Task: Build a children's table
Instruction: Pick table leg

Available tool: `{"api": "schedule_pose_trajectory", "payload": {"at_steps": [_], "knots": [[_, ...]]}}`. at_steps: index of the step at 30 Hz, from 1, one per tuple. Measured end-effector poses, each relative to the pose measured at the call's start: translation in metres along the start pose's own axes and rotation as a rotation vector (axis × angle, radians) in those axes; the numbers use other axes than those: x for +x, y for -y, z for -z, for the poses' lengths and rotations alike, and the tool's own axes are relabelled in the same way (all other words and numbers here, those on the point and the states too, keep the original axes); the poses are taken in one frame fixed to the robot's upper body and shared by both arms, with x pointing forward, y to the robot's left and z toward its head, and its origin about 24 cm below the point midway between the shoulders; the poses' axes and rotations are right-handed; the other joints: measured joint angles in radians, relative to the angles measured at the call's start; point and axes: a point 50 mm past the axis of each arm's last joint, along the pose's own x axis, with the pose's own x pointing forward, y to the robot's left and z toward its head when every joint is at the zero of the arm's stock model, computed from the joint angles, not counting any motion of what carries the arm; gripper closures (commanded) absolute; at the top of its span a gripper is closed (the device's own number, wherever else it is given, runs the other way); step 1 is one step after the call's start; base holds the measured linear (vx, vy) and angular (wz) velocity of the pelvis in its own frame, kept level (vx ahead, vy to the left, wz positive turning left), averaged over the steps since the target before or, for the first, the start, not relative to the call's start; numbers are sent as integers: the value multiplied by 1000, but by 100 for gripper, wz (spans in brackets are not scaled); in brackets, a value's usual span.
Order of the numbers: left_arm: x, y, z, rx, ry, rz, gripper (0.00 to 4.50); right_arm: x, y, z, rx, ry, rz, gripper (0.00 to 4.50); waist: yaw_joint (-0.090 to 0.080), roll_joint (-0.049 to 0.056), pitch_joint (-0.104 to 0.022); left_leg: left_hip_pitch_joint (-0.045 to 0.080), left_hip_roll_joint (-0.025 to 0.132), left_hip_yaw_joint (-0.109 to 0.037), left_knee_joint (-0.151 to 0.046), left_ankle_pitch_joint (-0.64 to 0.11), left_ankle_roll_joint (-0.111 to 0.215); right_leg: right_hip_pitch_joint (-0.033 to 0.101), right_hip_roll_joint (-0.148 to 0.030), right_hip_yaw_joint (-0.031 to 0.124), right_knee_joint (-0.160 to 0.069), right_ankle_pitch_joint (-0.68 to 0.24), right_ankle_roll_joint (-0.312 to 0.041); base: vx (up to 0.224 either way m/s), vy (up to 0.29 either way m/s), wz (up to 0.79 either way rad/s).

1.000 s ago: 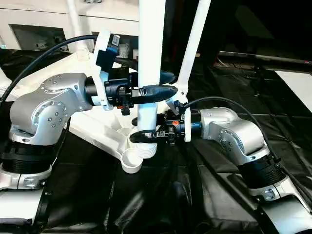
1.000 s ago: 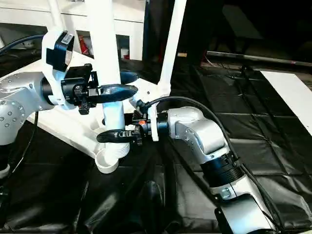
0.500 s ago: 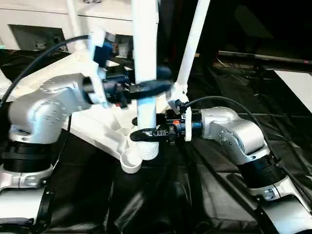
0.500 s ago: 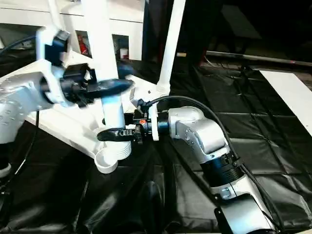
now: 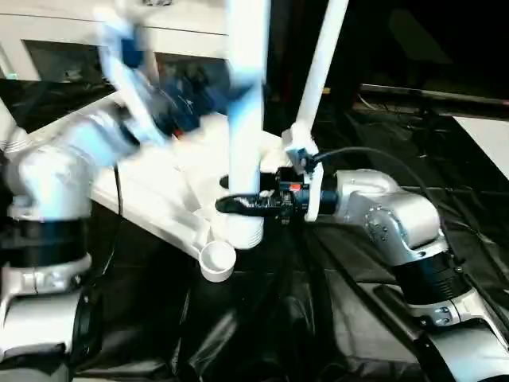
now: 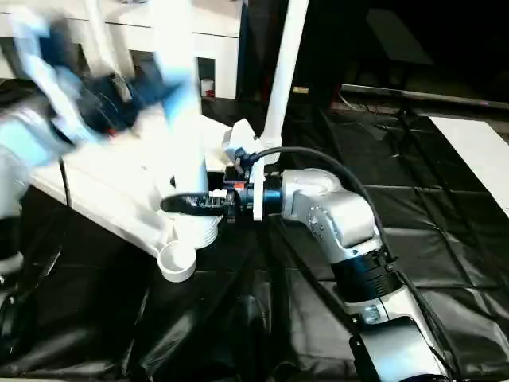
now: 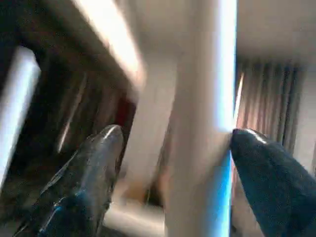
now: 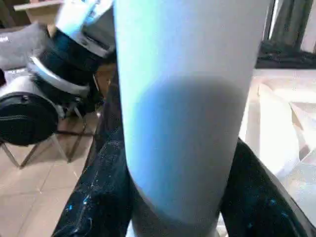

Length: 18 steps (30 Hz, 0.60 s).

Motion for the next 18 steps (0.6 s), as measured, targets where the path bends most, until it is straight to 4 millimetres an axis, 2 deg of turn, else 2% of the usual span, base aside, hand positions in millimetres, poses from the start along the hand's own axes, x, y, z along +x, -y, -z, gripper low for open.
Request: {"api": "schedule_pose_trajectory", "payload": {"at_steps": [4, 9, 12, 13, 14, 16, 18], "knots": [[-17, -1, -15, -77, 197, 7, 69, -8, 2, -8, -2, 65, 42, 264, 2, 1, 0, 0, 0, -1, 0, 0, 0, 0, 0, -1, 0, 0, 0, 0, 0, 0], [-29, -1, -13, -84, 194, -6, 69, -7, 1, -9, 20, 108, 61, 264, 4, 1, 1, 0, 0, -1, 0, 0, 0, 0, 0, -1, -1, 0, 0, 0, 0, 0], [-39, -12, -1, 61, -31, -174, 69, -8, 3, -8, 7, 102, 110, 264, 3, 5, 3, 1, 0, -1, 0, 0, 0, 2, 0, -1, -2, -1, 1, 0, 0, 0], [-47, -25, 9, 228, -242, -308, 69, -10, 9, -6, -30, 82, 190, 264, 5, 6, 3, 3, 0, -2, -2, 0, 0, 3, 0, -1, -2, -4, 7, 0, 0, 0], [-55, -33, 18, 326, -379, -373, 69, -12, 14, -5, -53, 65, 253, 264, 5, 7, 3, 4, 0, -1, -4, 0, 0, 3, 0, 0, -3, -4, 7, 0, 0, 0], [-81, -44, 38, 480, -695, -420, 69, -20, 26, 3, -79, 37, 400, 264, 3, 8, 4, 7, -1, -1, -6, 1, -2, 5, 0, 0, -4, -5, 8, 0, 0, 0], [-92, -45, 48, 488, -804, -388, 69, -29, 31, 12, -74, 18, 480, 264, 5, 8, 4, 5, 0, -1, -6, 2, -3, 5, 0, -1, -4, -5, 8, 0, 0, 0]]}}
